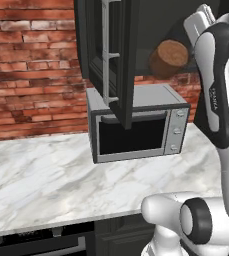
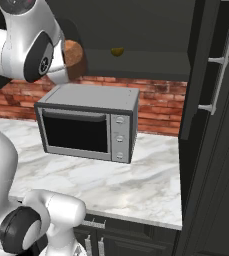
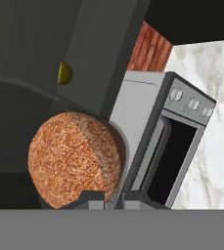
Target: Pick the jar and jar from the dining table and place them in the open cabinet. Close the cabinet after placing the objects.
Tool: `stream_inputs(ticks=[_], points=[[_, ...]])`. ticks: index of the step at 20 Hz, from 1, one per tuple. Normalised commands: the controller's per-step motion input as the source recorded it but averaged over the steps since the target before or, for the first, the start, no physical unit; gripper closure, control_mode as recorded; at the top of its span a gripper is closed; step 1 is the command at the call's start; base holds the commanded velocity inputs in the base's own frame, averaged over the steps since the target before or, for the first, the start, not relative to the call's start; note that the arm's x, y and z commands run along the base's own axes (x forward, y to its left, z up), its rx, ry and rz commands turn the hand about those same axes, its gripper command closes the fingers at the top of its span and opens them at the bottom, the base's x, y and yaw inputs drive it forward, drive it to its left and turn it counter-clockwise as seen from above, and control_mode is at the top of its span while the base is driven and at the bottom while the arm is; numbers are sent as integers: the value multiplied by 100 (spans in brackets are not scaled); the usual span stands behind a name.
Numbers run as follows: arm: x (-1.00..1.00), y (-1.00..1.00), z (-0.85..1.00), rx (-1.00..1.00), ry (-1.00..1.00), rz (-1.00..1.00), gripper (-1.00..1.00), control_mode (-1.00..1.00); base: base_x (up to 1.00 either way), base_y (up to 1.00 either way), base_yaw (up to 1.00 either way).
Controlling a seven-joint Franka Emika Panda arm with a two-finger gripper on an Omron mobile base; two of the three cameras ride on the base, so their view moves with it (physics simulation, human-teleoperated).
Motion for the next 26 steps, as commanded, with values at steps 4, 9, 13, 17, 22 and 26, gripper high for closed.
stream_inputs(ticks=[4,9,13,17,22,26], points=[[52,32,7,-6,0,-2,100,-100,0,0,0],[49,19,10,-5,-2,0,100,-100,0,0,0],[49,3,8,-4,-3,0,100,-100,0,0,0],[55,7,2,-2,0,0,100,-100,0,0,0],[51,10,0,-4,0,0,100,-100,0,0,0],[57,1,0,-3,0,0,100,-100,0,0,0]])
